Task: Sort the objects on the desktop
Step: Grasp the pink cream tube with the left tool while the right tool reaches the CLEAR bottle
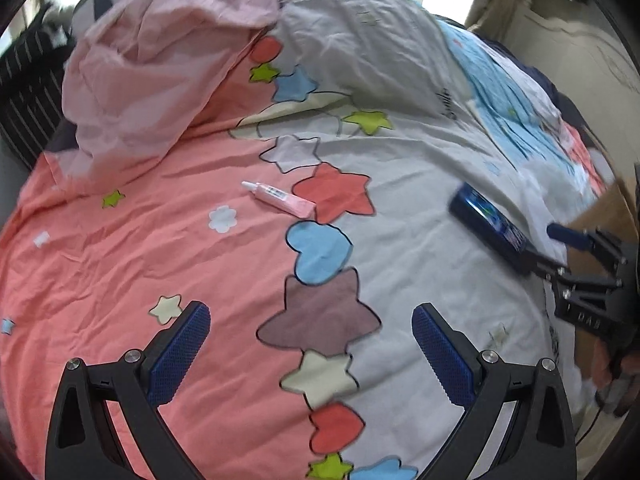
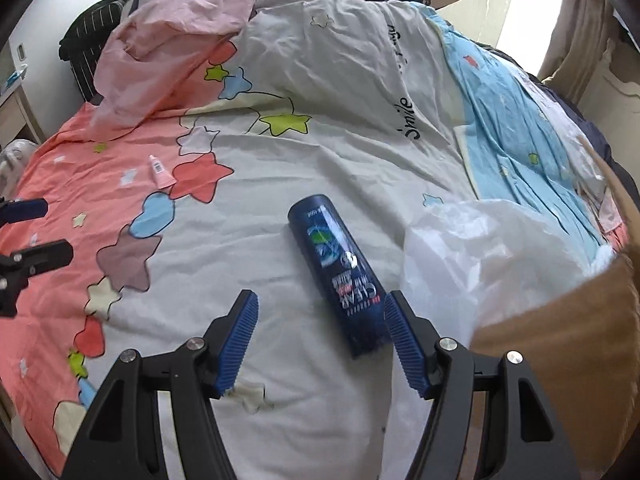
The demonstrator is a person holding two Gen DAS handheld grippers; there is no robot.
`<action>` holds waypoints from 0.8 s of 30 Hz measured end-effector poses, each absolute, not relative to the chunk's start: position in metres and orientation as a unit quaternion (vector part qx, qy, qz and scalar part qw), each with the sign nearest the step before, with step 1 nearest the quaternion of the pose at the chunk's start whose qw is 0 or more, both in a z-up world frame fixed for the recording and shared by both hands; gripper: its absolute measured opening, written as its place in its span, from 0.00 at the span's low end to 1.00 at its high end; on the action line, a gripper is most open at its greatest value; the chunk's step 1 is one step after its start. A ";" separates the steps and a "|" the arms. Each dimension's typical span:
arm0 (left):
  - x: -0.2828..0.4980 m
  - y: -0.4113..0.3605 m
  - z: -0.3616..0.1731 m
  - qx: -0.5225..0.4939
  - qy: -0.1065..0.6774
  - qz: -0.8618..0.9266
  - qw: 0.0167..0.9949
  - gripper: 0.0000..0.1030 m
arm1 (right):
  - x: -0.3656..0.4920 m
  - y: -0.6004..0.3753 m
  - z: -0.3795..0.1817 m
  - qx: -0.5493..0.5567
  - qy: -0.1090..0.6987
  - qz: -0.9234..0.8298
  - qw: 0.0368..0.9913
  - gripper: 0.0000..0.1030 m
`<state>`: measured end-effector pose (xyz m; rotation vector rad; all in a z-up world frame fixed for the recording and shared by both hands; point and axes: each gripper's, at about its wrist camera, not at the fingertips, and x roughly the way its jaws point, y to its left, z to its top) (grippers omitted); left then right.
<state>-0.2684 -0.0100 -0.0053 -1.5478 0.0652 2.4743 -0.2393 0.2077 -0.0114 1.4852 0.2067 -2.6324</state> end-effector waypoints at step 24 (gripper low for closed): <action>-0.372 0.004 -0.088 -0.522 0.004 0.852 0.026 0.96 | -0.300 0.217 -0.063 0.516 0.063 -0.850 0.079 0.60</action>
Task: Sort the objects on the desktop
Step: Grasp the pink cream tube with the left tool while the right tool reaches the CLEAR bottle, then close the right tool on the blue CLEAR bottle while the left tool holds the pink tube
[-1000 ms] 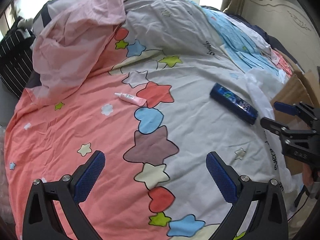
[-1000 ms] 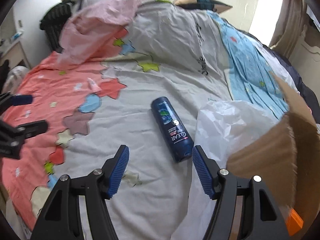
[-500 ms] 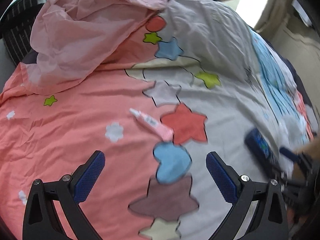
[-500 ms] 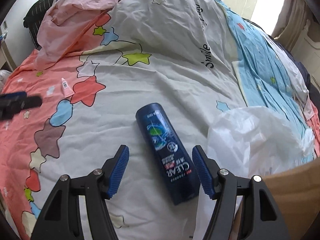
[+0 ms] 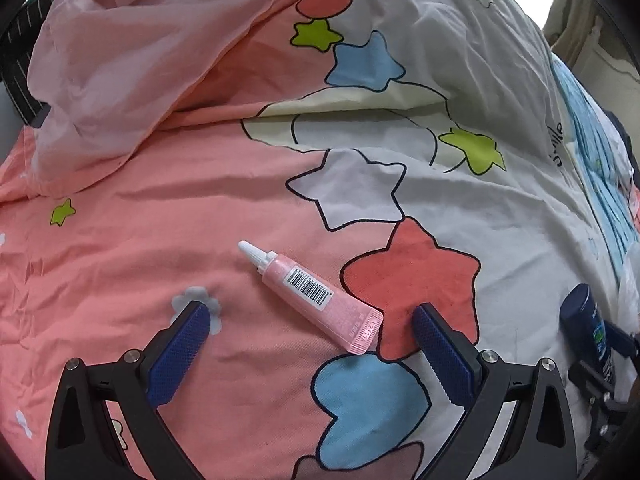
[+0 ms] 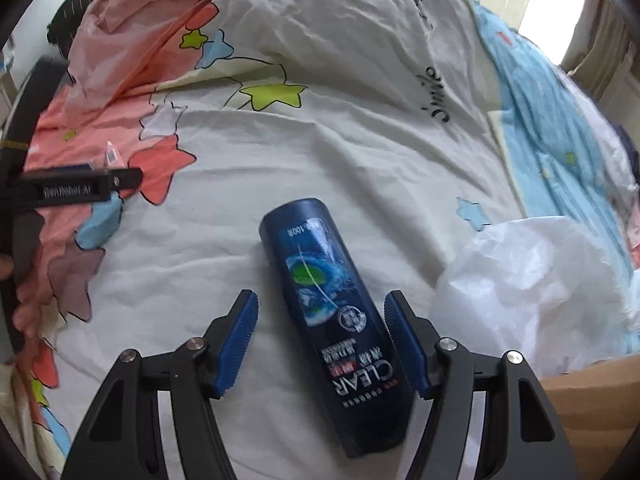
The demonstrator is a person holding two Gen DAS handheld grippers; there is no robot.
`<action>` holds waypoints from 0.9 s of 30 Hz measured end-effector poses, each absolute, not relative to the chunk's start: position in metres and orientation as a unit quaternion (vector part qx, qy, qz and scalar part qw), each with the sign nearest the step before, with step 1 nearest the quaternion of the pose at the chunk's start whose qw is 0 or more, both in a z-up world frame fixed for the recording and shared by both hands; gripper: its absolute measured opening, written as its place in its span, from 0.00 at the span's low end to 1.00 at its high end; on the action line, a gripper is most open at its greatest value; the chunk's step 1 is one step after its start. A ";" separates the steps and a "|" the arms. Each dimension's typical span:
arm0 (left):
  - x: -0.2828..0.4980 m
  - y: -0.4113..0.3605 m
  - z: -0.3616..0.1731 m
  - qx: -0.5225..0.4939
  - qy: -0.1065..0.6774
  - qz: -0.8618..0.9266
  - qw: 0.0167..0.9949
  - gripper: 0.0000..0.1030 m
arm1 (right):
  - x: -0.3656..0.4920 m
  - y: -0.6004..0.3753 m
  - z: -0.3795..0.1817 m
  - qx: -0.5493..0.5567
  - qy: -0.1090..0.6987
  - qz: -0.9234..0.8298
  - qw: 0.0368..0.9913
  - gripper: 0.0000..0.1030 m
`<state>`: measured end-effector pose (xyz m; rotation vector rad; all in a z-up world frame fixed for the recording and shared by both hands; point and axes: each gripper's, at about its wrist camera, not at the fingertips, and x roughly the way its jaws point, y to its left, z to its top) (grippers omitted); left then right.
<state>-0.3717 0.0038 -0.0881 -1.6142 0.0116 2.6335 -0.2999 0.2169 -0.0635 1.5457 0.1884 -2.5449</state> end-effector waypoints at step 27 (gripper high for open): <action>-0.284 0.006 -0.049 -0.526 0.067 0.837 0.131 0.02 | -0.295 0.229 -0.068 0.524 -0.019 -0.843 0.117 0.61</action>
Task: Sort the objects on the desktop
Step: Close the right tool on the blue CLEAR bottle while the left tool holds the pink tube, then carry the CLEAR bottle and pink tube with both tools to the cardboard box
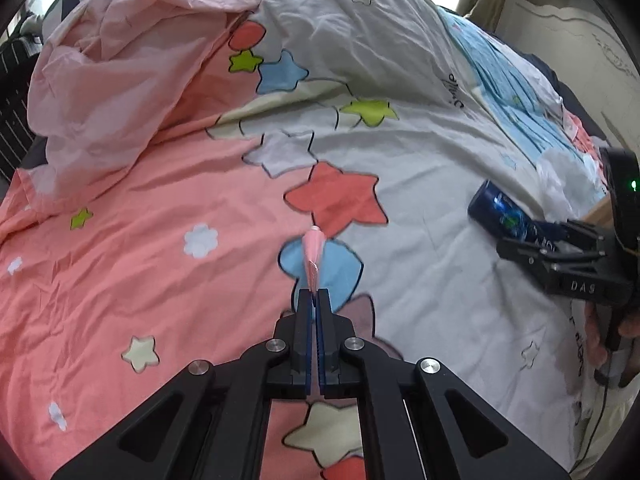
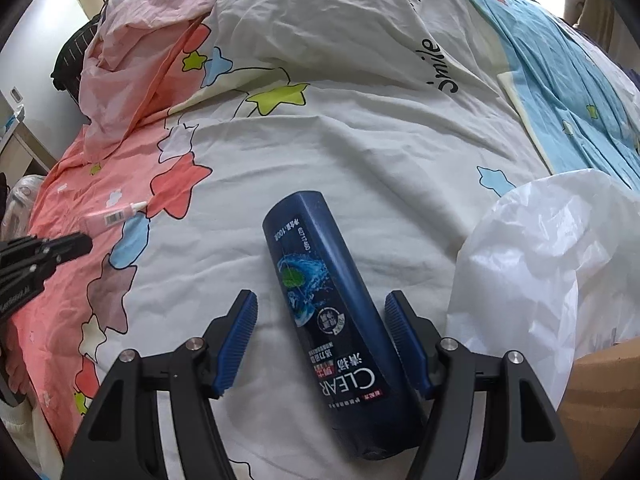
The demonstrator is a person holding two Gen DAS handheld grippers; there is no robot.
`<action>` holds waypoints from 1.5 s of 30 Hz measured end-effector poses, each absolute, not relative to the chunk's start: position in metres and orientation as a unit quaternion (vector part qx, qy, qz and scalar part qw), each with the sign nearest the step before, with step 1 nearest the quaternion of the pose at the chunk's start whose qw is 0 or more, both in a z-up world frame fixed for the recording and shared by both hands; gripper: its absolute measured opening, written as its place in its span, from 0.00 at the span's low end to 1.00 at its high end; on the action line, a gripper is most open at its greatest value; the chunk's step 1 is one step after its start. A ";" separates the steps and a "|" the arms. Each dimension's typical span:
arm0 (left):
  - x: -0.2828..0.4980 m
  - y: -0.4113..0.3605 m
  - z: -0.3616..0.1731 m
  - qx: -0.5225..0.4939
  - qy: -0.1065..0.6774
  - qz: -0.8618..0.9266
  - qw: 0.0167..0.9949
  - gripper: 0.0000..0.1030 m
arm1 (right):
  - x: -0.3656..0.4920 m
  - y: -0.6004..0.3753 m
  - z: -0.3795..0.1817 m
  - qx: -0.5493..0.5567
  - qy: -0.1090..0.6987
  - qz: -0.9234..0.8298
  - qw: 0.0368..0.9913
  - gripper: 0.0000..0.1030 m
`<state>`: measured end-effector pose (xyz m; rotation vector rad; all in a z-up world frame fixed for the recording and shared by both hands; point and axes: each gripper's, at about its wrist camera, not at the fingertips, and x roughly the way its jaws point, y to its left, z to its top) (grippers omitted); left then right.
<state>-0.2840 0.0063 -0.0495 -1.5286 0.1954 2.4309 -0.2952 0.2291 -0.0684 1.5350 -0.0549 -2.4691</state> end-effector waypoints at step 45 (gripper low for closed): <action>-0.234 0.043 -0.023 -0.509 0.115 0.836 0.166 0.15 | -0.232 0.203 -0.035 0.510 -0.031 -0.846 0.153 0.33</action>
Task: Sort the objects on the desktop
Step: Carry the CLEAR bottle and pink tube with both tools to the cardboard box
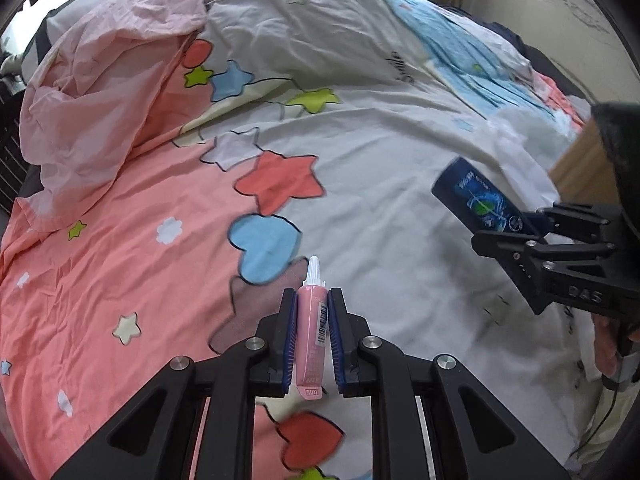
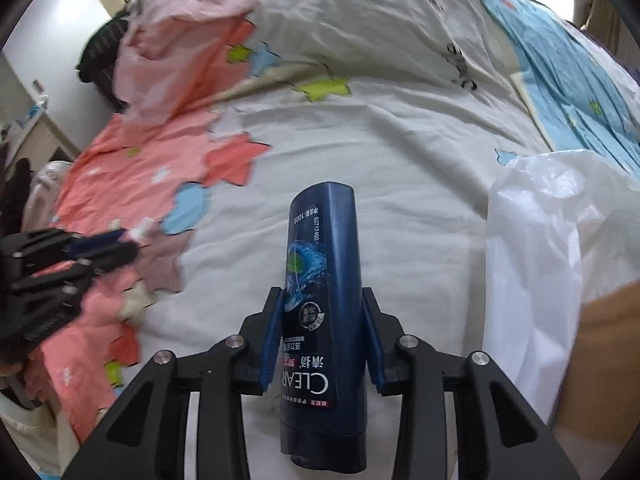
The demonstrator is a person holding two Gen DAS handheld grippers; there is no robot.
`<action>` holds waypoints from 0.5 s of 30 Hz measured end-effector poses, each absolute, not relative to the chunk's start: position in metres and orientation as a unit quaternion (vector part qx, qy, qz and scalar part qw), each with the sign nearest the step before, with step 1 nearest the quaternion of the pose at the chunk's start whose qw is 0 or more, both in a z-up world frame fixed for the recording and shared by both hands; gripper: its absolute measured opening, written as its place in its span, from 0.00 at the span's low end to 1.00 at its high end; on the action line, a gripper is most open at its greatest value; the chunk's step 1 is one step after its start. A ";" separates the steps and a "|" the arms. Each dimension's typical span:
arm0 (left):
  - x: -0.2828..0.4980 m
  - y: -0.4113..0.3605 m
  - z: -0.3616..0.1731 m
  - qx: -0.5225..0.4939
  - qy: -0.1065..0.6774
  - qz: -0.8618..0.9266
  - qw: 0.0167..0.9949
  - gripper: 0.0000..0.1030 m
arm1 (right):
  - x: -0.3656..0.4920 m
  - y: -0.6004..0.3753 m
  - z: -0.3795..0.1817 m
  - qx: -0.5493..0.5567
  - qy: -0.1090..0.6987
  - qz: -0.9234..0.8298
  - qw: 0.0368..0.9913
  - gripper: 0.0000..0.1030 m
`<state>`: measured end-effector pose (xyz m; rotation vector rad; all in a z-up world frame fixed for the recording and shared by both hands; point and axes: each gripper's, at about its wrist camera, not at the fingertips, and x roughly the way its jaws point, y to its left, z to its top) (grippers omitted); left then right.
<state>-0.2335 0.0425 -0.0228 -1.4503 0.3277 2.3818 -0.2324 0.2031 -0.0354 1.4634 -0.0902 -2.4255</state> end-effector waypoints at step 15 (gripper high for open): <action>-0.166 0.072 0.036 -0.472 0.131 0.850 0.193 0.15 | -0.148 0.195 0.044 0.455 0.001 -0.875 0.163 0.33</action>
